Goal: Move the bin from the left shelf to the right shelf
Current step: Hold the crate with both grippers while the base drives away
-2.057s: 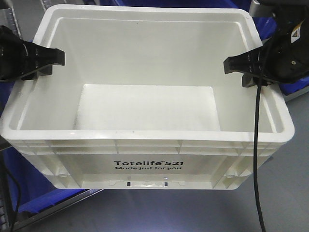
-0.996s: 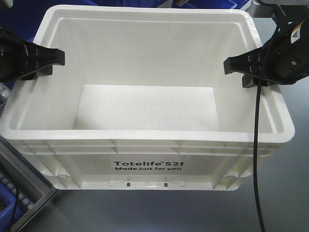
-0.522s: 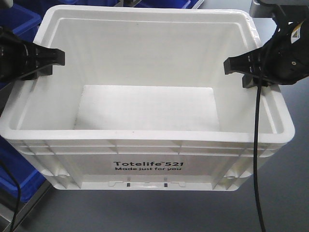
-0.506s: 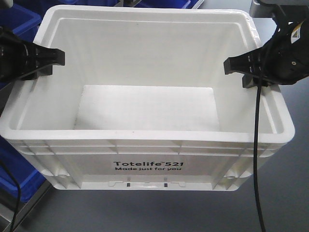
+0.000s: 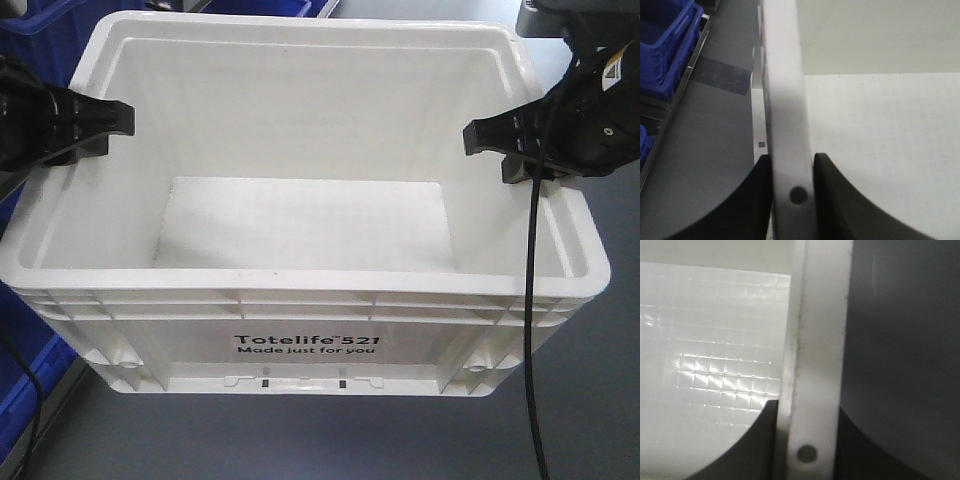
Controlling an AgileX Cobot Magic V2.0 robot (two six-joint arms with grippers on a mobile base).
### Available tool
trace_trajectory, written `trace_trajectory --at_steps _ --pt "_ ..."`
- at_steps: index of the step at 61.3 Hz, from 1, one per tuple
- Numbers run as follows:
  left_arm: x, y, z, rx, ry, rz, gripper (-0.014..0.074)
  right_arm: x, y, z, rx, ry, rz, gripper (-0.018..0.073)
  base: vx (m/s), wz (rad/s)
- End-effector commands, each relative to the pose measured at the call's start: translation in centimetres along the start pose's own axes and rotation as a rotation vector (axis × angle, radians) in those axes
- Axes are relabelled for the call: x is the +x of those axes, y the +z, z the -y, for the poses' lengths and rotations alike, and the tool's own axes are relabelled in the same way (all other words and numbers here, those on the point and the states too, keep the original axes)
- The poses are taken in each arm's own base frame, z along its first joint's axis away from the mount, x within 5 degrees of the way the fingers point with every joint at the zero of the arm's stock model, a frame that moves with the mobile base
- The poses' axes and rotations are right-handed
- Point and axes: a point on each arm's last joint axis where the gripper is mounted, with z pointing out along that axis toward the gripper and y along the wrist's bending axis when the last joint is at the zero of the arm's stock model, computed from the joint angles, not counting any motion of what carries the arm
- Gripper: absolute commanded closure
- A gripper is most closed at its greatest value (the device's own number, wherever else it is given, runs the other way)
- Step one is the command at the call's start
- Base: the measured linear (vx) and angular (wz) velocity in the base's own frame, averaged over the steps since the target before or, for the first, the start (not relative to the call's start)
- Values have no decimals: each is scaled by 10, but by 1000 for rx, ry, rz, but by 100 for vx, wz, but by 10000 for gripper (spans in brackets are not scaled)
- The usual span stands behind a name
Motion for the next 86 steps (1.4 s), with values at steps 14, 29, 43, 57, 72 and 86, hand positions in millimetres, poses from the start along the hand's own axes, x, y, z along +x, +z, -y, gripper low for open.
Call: trace_trajectory --at_steps 14,29,43,57,72,86 --pt "-17 -22 3 31 41 178 497 -10 -27 5 8 -31 158 536 8 -30" --pt "-17 -22 3 31 41 178 497 -10 -27 5 8 -31 158 536 8 -31" --pt "-18 -22 3 32 41 179 497 -9 -27 5 10 -30 144 536 8 -29" --pt "-18 -22 3 32 41 179 497 -9 -27 5 10 -30 144 536 9 -29" --pt "-17 -22 3 32 41 178 497 -9 -27 5 11 -30 140 536 10 -27" --pt "-17 -22 3 32 41 178 497 -8 -27 5 13 -30 137 536 13 -28"
